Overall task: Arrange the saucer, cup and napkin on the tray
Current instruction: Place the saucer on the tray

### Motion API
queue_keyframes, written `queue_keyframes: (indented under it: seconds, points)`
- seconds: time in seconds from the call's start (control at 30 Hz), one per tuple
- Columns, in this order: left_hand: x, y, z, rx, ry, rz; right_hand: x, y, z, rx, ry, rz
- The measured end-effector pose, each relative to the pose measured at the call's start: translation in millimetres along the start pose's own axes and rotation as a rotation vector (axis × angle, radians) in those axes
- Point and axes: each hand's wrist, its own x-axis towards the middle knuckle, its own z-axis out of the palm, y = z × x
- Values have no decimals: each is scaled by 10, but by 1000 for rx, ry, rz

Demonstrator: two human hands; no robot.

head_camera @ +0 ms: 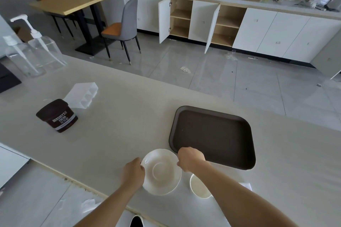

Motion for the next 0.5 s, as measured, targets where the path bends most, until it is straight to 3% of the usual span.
queue_keyframes:
  seconds: [0.27, 0.5]
  points:
    - [18, 116, -63, -305, 24, -79, 31, 79, -96, 171, 34, 72]
    - [169, 525, -111, -395, 16, -36, 85, 379, -303, 332, 97, 175]
